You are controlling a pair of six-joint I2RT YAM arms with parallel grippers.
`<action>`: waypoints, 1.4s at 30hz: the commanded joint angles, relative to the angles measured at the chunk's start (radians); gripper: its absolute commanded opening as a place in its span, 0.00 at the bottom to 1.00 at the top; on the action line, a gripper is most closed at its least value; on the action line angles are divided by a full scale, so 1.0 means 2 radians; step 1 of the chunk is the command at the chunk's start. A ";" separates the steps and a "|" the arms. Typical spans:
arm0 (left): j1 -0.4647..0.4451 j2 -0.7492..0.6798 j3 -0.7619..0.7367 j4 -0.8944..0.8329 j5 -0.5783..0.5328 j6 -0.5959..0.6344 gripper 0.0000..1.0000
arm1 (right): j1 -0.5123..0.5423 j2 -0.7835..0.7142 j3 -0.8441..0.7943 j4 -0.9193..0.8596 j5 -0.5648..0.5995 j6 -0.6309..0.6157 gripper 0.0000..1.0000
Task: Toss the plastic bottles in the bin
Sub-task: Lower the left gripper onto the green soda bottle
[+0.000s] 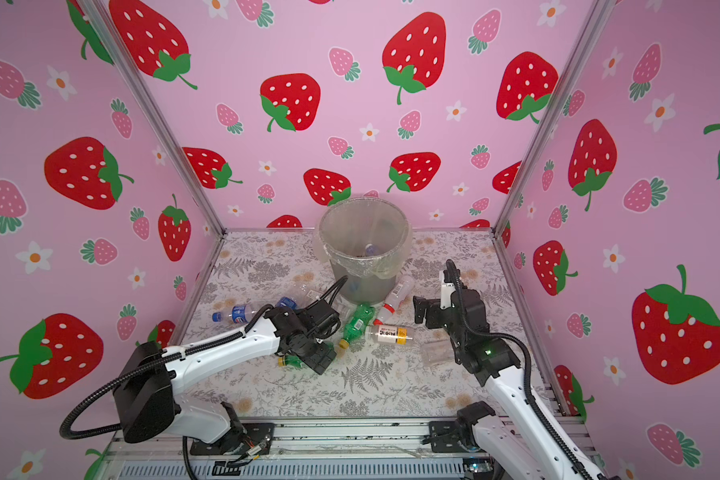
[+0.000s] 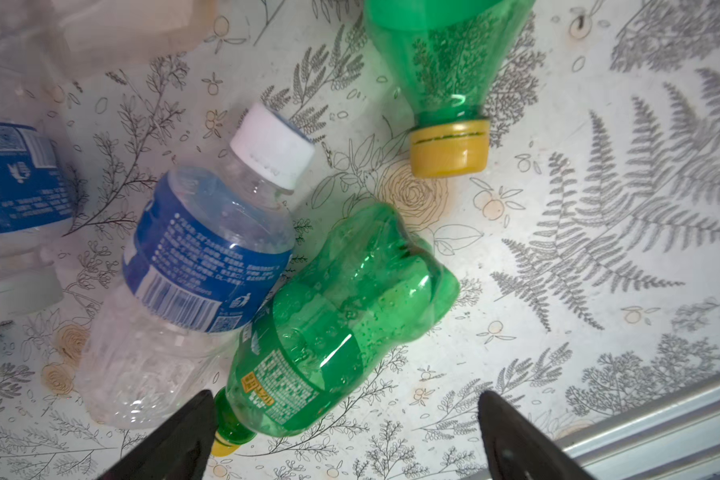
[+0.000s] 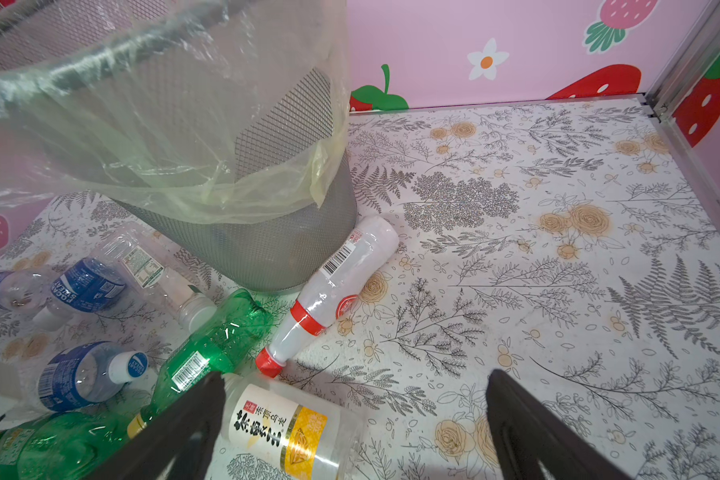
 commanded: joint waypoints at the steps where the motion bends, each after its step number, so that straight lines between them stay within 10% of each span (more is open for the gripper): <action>1: -0.003 0.010 -0.004 0.003 0.000 -0.008 0.99 | -0.004 -0.005 -0.007 0.001 -0.003 0.001 0.99; 42: -0.029 0.073 -0.017 0.031 0.003 -0.062 0.83 | -0.005 -0.019 -0.017 0.003 -0.007 0.006 0.99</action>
